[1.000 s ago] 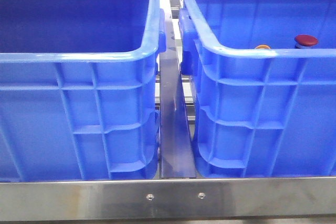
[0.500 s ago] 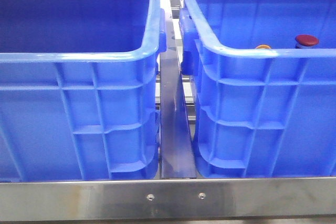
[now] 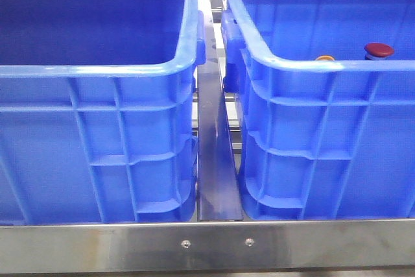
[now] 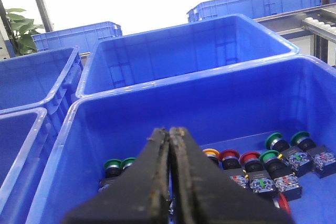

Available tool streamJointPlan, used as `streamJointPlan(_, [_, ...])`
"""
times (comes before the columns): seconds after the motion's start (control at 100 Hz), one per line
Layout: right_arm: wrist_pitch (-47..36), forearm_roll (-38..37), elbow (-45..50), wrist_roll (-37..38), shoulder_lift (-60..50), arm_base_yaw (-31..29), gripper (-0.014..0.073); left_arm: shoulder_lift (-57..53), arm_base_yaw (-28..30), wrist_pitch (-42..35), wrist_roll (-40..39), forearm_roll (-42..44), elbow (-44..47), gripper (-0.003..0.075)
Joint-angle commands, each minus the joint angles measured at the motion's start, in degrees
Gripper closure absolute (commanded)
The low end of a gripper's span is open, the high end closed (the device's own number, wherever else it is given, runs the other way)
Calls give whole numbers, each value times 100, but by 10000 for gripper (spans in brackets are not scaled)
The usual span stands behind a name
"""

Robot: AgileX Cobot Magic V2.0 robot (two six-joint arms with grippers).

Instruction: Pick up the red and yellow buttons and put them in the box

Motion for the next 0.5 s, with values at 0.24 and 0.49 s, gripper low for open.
streamJointPlan(0.24, [-123, 164, -129, -26, -27, 6, 652, 107, 0, -472, -211, -163, -69, 741])
streamJointPlan(0.49, [-123, 164, -129, -26, -27, 6, 652, 96, 0, -912, -2064, 1476, 336, 741])
